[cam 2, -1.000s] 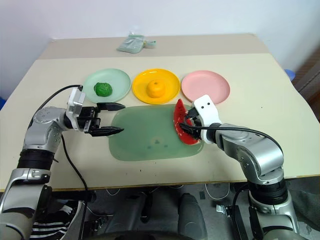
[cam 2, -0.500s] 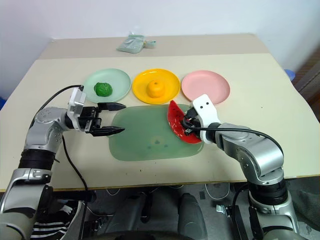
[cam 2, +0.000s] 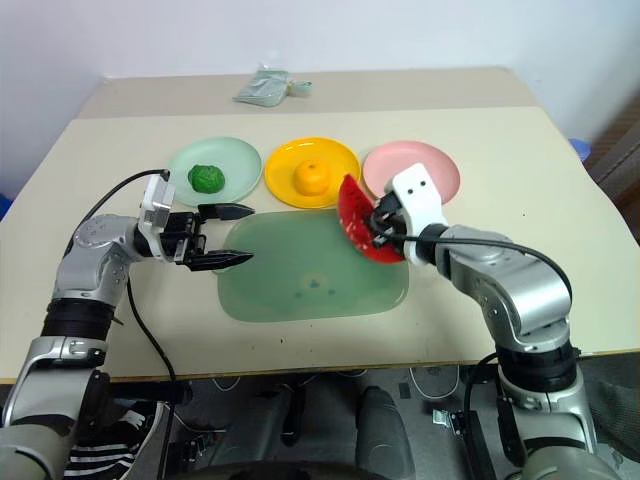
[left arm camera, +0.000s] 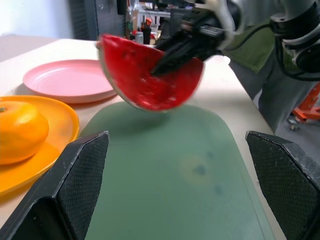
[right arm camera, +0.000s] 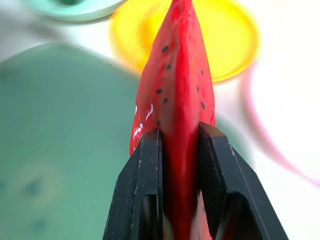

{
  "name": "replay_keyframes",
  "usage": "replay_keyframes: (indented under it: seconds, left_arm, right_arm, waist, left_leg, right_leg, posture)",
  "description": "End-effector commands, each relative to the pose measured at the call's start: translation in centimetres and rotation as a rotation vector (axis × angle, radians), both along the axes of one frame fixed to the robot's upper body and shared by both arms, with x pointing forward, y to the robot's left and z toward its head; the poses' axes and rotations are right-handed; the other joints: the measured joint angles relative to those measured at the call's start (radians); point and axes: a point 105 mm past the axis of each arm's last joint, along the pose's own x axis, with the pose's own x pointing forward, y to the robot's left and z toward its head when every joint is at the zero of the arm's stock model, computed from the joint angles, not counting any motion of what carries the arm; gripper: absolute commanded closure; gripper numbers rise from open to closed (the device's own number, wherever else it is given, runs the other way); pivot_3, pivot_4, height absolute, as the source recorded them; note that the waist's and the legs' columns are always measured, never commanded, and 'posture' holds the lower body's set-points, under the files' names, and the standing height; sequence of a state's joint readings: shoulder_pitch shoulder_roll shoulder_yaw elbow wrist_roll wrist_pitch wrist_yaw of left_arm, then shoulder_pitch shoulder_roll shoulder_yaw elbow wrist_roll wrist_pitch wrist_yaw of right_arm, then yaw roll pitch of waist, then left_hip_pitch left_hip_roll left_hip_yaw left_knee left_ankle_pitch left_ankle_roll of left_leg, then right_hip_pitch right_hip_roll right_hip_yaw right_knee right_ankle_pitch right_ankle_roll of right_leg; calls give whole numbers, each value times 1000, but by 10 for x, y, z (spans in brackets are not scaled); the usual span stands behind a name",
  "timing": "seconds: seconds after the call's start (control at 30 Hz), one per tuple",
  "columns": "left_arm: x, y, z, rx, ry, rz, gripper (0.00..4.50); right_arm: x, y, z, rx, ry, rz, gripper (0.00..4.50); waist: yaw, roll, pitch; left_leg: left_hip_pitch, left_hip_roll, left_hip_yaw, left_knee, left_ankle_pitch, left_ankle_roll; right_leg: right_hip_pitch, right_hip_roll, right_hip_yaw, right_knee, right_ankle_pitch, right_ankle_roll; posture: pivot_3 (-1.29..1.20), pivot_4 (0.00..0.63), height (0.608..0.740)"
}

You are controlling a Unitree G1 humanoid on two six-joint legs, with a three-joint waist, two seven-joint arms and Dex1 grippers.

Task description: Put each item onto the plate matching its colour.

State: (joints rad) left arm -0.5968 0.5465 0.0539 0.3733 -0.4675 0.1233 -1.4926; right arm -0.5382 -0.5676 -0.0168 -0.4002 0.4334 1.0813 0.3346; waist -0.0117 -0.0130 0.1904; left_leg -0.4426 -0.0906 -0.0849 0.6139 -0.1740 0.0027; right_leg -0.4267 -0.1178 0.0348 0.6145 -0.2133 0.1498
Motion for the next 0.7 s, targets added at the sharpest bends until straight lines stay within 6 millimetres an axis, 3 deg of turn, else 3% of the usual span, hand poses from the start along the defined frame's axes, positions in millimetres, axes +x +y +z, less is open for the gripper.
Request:
replay_keyframes:
  seconds: [0.03, 0.1, 0.17, 0.37, 0.5, 0.63, 0.7]
  left_arm:
    - [11, -5, 18, -41, -82, 56, 0]
    - [18, -11, 21, -68, -100, 103, 0]
    - [19, -17, 21, -86, -96, 112, 0]
    - [20, -23, 19, -95, -113, 154, 0]
    - [21, -22, 20, -92, -125, 174, 0]
    - [21, -19, 19, -86, -128, 188, 0]
    - [19, -17, 20, -94, -114, 183, 0]
  right_arm:
    - [27, -31, 26, -22, -131, -150, 4110]
    - [49, -57, 36, -52, -202, -269, 4110]
    - [65, -72, 44, -74, -259, -335, 4110]
    - [100, -79, 28, -41, -264, -340, 4110]
    - [105, -75, 18, -1, -244, -292, 2171]
    - [104, -74, 32, 18, -293, -268, 81]
    - [100, -76, 43, 30, -341, -252, 81]
  waist:
    - [1, 0, 0]
    - [2, 0, 0]
    - [0, 0, 0]
    - [-9, 0, 0]
    - [-8, 0, 0]
    - [-7, 1, 1]
    - [-6, 1, 1]
  left_leg:
    - [0, 0, 0, 0, 0, 0]
    - [0, 0, 0, 0, 0, 0]
    - [0, -1, 1, 0, 0, 0]
    - [0, 0, 1, -2, 0, 0]
    - [0, 0, 1, -2, 0, 0]
    - [0, 0, 1, -1, 0, 0]
    - [0, 0, 1, -1, 0, 0]
  right_leg:
    - [0, 0, 0, 0, 0, 0]
    - [0, 0, 0, 0, 0, 0]
    - [0, 0, 0, 0, 0, 0]
    - [-1, 1, 0, 0, 0, 0]
    - [-1, 1, 0, 0, 0, 0]
    - [-1, 1, 0, 0, 0, 0]
    - [-1, 1, 0, 0, 0, 0]
  posture:
    - [0, 150, 740]
    - [0, 150, 740]
    - [0, 150, 740]
    - [0, 150, 740]
    - [0, 150, 740]
    - [0, 150, 740]
    - [0, 150, 740]
